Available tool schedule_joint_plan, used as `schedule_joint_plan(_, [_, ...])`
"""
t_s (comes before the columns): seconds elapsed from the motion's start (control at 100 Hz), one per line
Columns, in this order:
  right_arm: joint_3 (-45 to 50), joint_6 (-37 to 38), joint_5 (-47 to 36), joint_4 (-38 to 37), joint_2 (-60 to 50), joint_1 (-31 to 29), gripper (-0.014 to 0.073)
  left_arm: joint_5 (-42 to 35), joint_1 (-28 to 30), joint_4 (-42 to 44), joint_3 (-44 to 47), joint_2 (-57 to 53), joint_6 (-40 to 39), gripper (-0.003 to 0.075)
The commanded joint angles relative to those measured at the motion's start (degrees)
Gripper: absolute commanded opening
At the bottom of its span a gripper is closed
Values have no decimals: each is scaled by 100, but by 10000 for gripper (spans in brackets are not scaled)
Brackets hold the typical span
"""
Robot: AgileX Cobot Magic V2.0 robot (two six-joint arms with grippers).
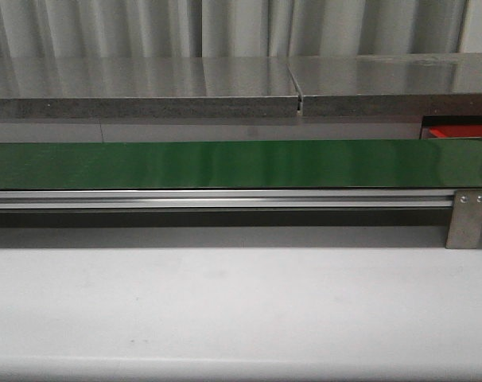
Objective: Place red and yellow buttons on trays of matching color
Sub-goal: 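Lower the left gripper and grasp a yellow button, then carry the yellow button onto the green conveyor and open the left gripper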
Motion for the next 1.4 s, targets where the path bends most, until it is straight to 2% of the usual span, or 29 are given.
schedule_joint_plan(0.0, [-121, -7, -426, -78, -125, -28, -66, -235, 138, -51, -213, 152, -59, 492])
schedule_joint_plan(0.29, [-121, -7, -426, -78, -125, -28, -66, -374, 237, -105, -655, 1009, -59, 492])
schedule_joint_plan(0.65, [-121, -7, -426, -78, -125, -28, -66, -63, 237, -125, -1430, 1950, -59, 492])
schedule_joint_plan(1.07, [-121, -7, -426, -78, -125, -28, -66, -130, 290, -128, -1587, 2428, -59, 490])
schedule_joint_plan(1.17, [-121, -7, -426, -78, -125, -28, -66, -214, 290, -118, -1587, 2466, -59, 431])
schedule_joint_plan(1.25, [-121, -7, -426, -78, -125, -28, -66, -271, 290, -129, -1587, 2466, -59, 335])
schedule_joint_plan(1.39, [-121, -7, -426, -78, -125, -28, -66, -292, 290, -129, -1587, 2466, -59, 222])
